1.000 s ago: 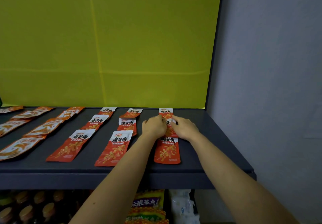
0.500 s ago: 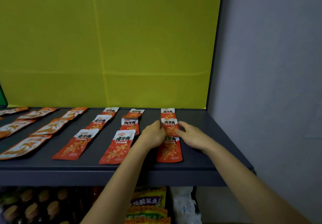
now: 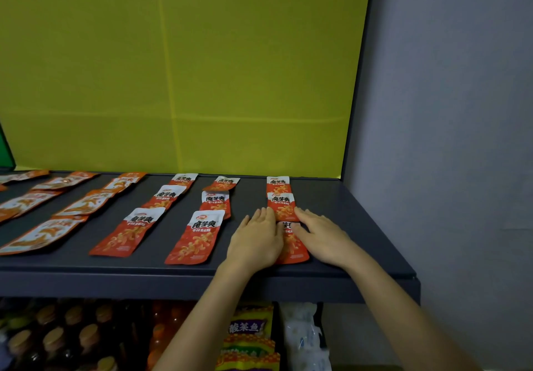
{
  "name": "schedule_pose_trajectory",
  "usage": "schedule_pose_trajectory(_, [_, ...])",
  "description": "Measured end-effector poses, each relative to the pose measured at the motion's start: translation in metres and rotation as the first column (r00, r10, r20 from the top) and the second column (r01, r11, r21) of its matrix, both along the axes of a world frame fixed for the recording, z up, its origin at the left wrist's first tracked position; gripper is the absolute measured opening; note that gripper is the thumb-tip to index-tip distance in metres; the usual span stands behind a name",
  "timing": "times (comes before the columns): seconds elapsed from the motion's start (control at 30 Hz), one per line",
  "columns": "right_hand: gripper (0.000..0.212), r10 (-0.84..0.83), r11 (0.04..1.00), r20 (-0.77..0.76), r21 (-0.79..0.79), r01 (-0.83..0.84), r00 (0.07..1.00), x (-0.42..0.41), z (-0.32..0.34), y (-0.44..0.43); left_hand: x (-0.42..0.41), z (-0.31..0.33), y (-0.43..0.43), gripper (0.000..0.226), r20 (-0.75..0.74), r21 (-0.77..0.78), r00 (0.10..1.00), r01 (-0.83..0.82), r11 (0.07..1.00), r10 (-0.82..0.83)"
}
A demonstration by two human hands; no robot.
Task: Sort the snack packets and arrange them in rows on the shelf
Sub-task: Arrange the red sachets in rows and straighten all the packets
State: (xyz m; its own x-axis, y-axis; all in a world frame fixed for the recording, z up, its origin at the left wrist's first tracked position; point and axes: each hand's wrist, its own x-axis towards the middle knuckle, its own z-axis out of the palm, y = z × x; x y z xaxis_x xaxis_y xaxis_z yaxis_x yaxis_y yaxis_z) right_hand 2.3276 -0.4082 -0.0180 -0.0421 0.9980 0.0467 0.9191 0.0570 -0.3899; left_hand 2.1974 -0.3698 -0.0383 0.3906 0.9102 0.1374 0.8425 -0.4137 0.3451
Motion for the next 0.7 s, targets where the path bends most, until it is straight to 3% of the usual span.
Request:
schedule_pose_trajectory(0.2, [0.051,0.015,1.000,-0.018,0.024,-0.015,1.000,0.002,-0.005,0.006,0.003,0.006,-0.008,0.056,0.034,-0.008,0.999,-0.030,1.000,0.030])
schedule_pose_trajectory(0.3, [0.050,-0.033,0.997,-0.075,0.069,0.038,0.997,-0.001,0.001,0.005,-0.005,0.017,-0.022,0.042,0.247,0.107,0.969,-0.036,0.994,0.009])
schedule_pose_trajectory(0.43, [0.049,-0.033,0.986,0.000,0.165,0.033,0.999,-0.021,0.012,0.006,-0.041,0.036,-0.025,0.029,0.418,0.278,0.908,-0.094,0.956,-0.032])
schedule_pose_trajectory(0.57, [0.049,0.037,0.983,-0.051,0.181,-0.027,0.998,-0.061,0.031,0.017,-0.088,0.042,0.006,0.031,0.451,0.136,0.888,-0.161,0.978,0.084])
schedule_pose_trajectory(0.7, [0.044,0.012,0.997,-0.108,0.073,-0.004,0.994,-0.100,0.038,0.041,-0.114,0.042,0.043,0.039,0.333,-0.078,0.926,-0.159,0.984,0.176])
